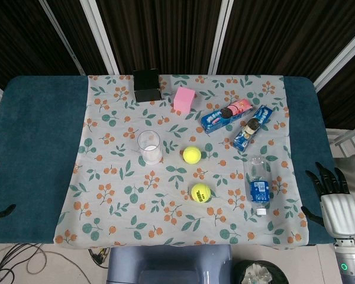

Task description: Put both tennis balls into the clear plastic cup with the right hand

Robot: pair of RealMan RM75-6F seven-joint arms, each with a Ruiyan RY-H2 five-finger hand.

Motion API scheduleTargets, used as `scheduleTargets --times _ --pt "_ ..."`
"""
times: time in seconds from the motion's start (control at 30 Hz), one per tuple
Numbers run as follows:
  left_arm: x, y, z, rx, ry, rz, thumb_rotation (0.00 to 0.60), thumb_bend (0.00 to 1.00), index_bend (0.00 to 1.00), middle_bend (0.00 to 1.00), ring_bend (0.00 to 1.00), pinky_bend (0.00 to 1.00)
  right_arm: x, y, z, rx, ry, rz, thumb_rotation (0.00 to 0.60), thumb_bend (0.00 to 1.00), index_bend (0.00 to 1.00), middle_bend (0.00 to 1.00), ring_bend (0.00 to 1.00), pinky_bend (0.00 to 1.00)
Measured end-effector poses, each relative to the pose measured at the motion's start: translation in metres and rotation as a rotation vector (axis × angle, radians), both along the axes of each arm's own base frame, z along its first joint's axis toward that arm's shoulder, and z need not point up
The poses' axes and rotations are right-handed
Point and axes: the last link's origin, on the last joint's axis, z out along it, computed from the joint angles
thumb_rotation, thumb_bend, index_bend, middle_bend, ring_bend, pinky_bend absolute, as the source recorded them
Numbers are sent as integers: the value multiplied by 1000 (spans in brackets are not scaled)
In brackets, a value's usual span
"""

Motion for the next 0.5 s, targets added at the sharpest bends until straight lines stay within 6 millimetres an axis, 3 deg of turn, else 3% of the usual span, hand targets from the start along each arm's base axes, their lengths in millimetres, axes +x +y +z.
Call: scheduleTargets --times 0.5 --pt "1 -3 1 13 2 -4 600 32 49 0 0 33 1 3 2 32 -28 -6 600 206 178 52 101 37"
